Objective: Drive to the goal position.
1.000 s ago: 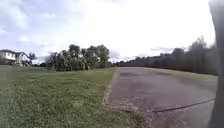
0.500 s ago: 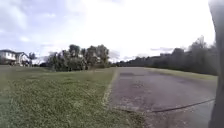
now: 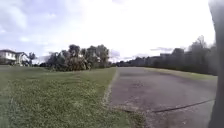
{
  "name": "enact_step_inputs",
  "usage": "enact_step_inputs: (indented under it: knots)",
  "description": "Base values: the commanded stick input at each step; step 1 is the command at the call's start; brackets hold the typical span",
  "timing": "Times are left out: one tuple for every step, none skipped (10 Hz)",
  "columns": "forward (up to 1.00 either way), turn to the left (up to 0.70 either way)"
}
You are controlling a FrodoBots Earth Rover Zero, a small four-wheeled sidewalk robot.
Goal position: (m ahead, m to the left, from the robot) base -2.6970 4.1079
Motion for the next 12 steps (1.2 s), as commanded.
enact_step_inputs:
  knots:
    - [0.0,0.0]
    - [0.0,0.0]
    - [0.0,0.0]
    - [0.0,0.0]
    - [0.03,0.0]
    - [0.03,0.0]
    - [0.0,0.0]
    - [0.0,0.0]
    - [0.0,0.0]
    - [0.0,0.0]
    - [0.0,0.0]
    - [0.0,0.0]
